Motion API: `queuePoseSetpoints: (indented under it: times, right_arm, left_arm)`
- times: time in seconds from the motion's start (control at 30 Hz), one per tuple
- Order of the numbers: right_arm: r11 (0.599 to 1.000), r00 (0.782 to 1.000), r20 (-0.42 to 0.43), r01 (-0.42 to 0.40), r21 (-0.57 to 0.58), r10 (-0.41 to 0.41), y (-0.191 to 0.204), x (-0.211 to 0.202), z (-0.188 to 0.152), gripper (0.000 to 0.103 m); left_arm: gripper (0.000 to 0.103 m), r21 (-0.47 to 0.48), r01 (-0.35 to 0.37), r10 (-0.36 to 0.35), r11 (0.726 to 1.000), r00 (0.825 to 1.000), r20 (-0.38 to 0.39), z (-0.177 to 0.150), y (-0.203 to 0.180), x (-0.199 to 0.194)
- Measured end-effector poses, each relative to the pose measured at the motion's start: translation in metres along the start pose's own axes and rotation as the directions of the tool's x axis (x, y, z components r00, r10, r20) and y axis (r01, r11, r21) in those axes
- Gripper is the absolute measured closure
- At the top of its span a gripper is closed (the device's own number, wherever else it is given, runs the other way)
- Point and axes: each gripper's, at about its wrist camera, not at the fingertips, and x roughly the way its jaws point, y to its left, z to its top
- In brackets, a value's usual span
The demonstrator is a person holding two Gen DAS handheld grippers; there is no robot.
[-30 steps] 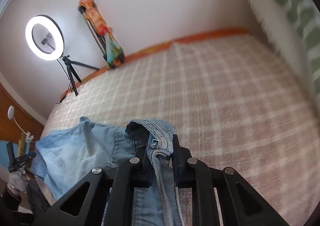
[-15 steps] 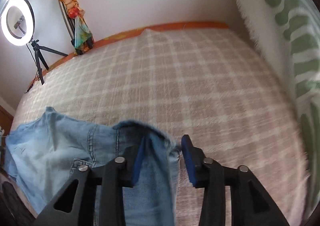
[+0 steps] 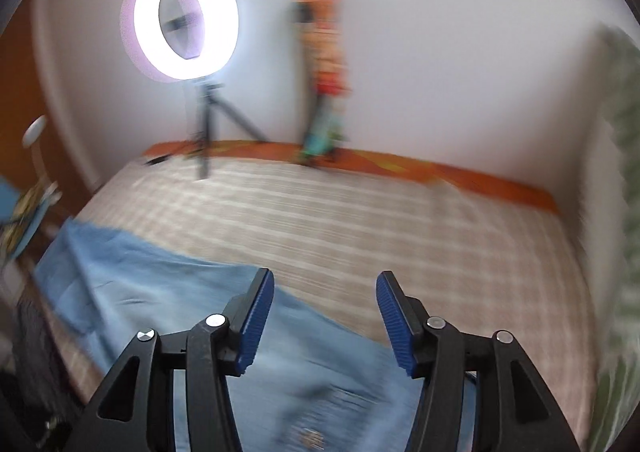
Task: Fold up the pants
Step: 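Move both open grippers along the jeans to the leg hems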
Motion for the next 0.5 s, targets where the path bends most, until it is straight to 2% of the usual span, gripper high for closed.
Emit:
queuePoseSetpoints:
  times: [0.17,0.27,0.37,0.4,0.5]
  right_arm:
    - [0.987,0.997,-0.021,-0.077,-0.143,0.075,0.051,0.033,0.017,0.039]
    - [0.976,0.993,-0.046,-0.115,-0.183,0.108,0.073,0.060,0.025,0.039]
    - [0.964,0.986,-0.095,-0.153,-0.218,0.135,0.095,0.086,0.029,0.040]
    - [0.959,0.982,-0.117,-0.170,-0.226,0.146,0.102,0.095,0.030,0.041]
    - [0.935,0.961,-0.196,-0.242,-0.259,0.194,0.122,0.121,0.031,0.057]
  left_arm:
    - [0.060,-0.012,-0.064,0.064,0.998,0.998,-0.029,0.011,0.044,-0.005]
    - [0.060,-0.071,-0.047,0.042,0.996,0.996,-0.075,-0.001,0.062,0.021]
    - [0.060,-0.104,-0.010,-0.002,0.994,0.993,-0.121,-0.026,0.064,0.056]
    - [0.060,-0.104,-0.010,-0.005,0.995,0.990,-0.142,-0.033,0.064,0.068]
    - [0.060,-0.087,-0.027,0.008,0.996,0.978,-0.211,-0.052,0.063,0.102]
